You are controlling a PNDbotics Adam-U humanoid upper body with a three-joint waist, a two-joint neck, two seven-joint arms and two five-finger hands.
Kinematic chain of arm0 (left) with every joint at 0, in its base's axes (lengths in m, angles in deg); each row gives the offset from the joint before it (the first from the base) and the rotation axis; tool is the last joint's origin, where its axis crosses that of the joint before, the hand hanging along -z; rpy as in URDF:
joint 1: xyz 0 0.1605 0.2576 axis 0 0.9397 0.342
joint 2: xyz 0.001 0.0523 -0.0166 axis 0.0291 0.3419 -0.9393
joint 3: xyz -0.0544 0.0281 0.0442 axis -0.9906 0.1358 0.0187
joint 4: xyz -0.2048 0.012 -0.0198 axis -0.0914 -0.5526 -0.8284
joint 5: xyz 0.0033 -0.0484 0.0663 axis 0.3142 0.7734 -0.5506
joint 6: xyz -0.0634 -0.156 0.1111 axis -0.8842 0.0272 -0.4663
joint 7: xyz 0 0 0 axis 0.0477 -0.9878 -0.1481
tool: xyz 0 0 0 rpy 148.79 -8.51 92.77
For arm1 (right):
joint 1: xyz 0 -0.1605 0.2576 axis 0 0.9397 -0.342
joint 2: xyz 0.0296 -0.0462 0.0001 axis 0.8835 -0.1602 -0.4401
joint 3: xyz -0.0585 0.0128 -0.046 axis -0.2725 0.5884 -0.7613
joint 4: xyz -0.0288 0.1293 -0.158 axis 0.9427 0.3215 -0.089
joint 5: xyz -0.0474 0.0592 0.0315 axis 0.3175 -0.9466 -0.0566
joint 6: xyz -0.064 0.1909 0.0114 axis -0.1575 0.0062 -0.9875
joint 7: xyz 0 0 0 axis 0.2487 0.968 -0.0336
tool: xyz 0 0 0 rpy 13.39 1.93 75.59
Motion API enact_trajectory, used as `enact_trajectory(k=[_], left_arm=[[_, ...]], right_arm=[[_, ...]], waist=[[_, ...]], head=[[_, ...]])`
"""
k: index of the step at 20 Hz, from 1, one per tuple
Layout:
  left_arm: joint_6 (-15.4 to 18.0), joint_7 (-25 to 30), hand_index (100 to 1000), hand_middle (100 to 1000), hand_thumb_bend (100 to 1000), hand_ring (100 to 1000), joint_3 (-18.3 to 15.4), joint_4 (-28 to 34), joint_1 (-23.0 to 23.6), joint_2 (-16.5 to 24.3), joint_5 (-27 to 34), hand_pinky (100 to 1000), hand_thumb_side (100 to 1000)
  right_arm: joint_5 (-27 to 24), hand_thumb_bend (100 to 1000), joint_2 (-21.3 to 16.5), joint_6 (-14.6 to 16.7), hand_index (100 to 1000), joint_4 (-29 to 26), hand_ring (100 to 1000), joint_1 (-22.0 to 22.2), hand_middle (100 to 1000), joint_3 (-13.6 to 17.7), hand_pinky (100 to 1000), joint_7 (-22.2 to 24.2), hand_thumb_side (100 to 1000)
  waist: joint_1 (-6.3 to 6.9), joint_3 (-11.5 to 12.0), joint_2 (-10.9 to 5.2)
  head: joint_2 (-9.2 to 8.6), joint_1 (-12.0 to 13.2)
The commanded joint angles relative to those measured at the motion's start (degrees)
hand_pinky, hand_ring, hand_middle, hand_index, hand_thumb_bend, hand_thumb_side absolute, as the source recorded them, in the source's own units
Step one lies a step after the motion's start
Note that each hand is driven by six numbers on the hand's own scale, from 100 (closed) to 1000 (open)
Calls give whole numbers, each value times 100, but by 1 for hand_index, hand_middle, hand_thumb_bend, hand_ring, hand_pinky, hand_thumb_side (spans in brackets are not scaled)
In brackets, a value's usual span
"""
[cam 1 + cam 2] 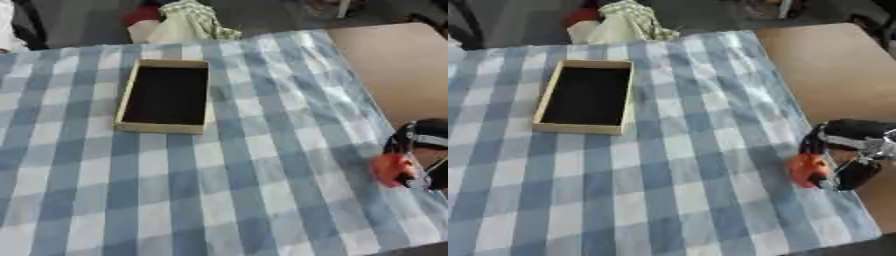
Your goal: Pick up objects on the table and place them in the box.
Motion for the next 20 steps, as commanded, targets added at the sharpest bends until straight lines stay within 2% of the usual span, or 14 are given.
enact_trajectory(k=[1, 12, 16, 20], left_arm=[[5, 22, 826, 731, 560, 781, -28, 80, -45, 115, 22, 772, 703], [-6, 63, 826, 733, 557, 782, -40, 80, -25, 137, -4, 772, 702], [-6, 66, 826, 733, 555, 782, -42, 80, -17, 140, -5, 771, 702], [-2, 69, 826, 733, 555, 782, -42, 80, -18, 146, -4, 771, 703]], right_arm=[[-56, 180, -135, 3, 723, -4, 683, -39, 571, 72, 682, -45, 174], [-121, 137, -253, -125, 711, -264, 666, 39, 558, 304, 666, -156, 100], [-132, 100, -317, -189, 714, -459, 665, -6, 560, 399, 667, -133, 100], [-195, 100, -393, -230, 714, -654, 665, -118, 560, 443, 667, -99, 100]], waist=[[-17, 9, -74], [-56, -20, -110], [-79, -24, -123], [-94, -11, -130]], head=[[9, -4], [33, 35], [39, 40], [44, 39]])
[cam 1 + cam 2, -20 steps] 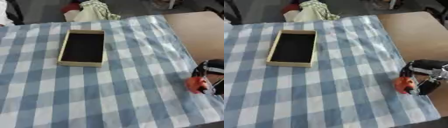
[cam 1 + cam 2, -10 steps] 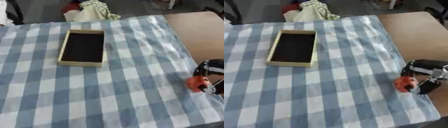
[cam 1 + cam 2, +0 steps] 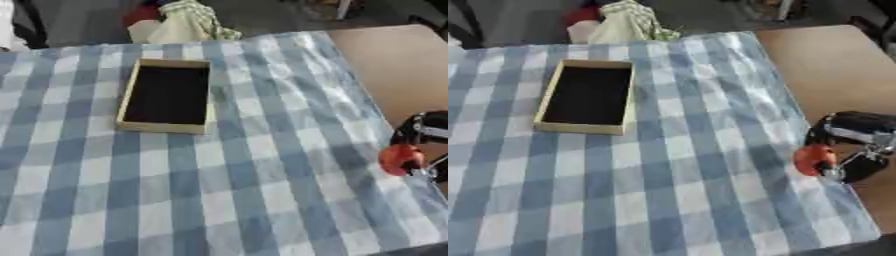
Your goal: Pick up objects on the table and place them in the box.
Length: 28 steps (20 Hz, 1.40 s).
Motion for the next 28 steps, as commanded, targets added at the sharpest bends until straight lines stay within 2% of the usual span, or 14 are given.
enact_trajectory(k=[1, 7, 14, 22, 28], left_arm=[[7, 12, 826, 733, 555, 782, -43, 80, -31, 147, 1, 771, 702], [15, 29, 826, 734, 554, 783, -31, 80, -54, 157, 7, 771, 702], [24, 61, 826, 735, 554, 782, -10, 80, -100, 164, 31, 771, 702], [27, 98, 826, 735, 554, 781, 11, 80, -122, 145, 59, 771, 701], [27, 111, 827, 735, 554, 781, 17, 80, -131, 121, 73, 771, 701]], right_arm=[[-79, 100, -299, -44, 714, -239, 665, -145, 560, 160, 667, 6, 100], [-127, 100, -409, -81, 718, -508, 668, -521, 564, 181, 673, 60, 100], [-204, 100, -344, 20, 721, -600, 668, -1441, 565, -91, 677, 331, 100], [-150, 100, 316, 149, 722, -29, 662, -2814, 556, -476, 673, 636, 100], [157, 100, 1146, 306, 723, 749, 655, -3769, 549, -706, 670, 732, 100]], waist=[[-18, 3, -108], [-40, 42, -115], [-55, 146, -116], [-67, 237, -125], [-53, 269, -132]], head=[[31, 7], [55, -21], [40, -90], [47, -133], [56, -165]])
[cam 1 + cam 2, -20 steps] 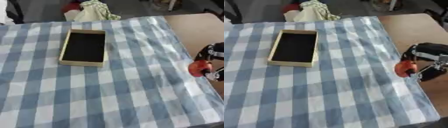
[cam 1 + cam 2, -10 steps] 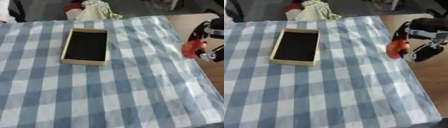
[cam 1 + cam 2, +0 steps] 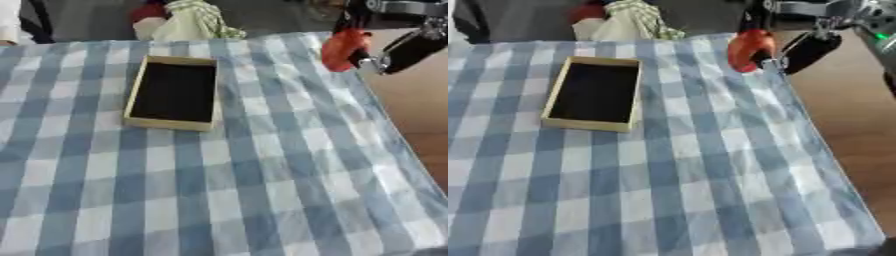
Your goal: Pick up objects on the table and place them in the box.
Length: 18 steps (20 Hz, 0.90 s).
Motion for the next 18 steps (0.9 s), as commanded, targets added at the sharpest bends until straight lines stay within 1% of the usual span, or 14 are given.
enact_trajectory(k=[1, 4, 7, 14, 18], left_arm=[[6, 29, 827, 735, 554, 780, -16, 80, -80, 116, 29, 771, 701], [7, 31, 827, 735, 553, 780, -15, 80, -83, 98, 40, 770, 701], [9, 47, 827, 735, 554, 779, 0, 80, -101, 65, 57, 770, 701], [13, 71, 827, 736, 553, 778, 16, 80, -155, 9, 90, 770, 700], [24, 97, 827, 736, 553, 778, 38, 80, -216, -23, 116, 769, 700]], right_arm=[[225, 100, 329, 97, 723, 398, 654, -424, 547, -51, 669, 35, 100], [454, 100, 780, 166, 723, 865, 648, -822, 550, -115, 665, 27, 100], [697, 100, 1282, 226, 723, 1355, 641, -1142, 558, -116, 661, -51, 100], [1353, 100, 2273, 417, 723, 2112, 638, -1630, 557, -85, 660, -261, 100], [1826, 100, 2783, 467, 722, 2525, 635, -1814, 556, 11, 658, -439, 100]], waist=[[15, 22, -116], [31, 44, -111], [47, 72, -96], [72, 163, -39], [68, 237, 5]], head=[[17, -38], [19, -61], [0, -90], [-44, -157], [-71, -241]])
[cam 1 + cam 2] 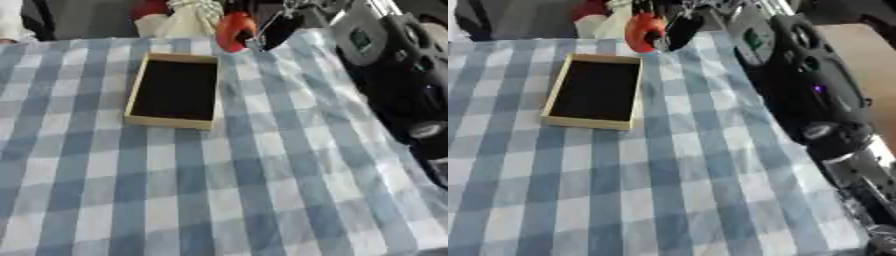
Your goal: Pick up objects on the table and place them in the box.
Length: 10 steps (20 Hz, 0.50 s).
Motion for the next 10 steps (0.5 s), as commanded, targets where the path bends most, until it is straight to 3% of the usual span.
enact_trajectory(k=[1, 10], left_arm=[[14, 40, 827, 736, 553, 778, 4, 80, -120, 68, 42, 769, 700], [51, 87, 827, 736, 553, 777, 43, 80, -307, -12, 109, 769, 698]], right_arm=[[397, 100, 326, 19, 722, 274, 634, -240, 555, 169, 657, -170, 100], [1332, 100, 1133, -54, 721, 1065, 633, -343, 554, 427, 653, -657, 100]], waist=[[14, 43, -67], [-2, 260, 109]], head=[[-78, -83], [-224, -317]])
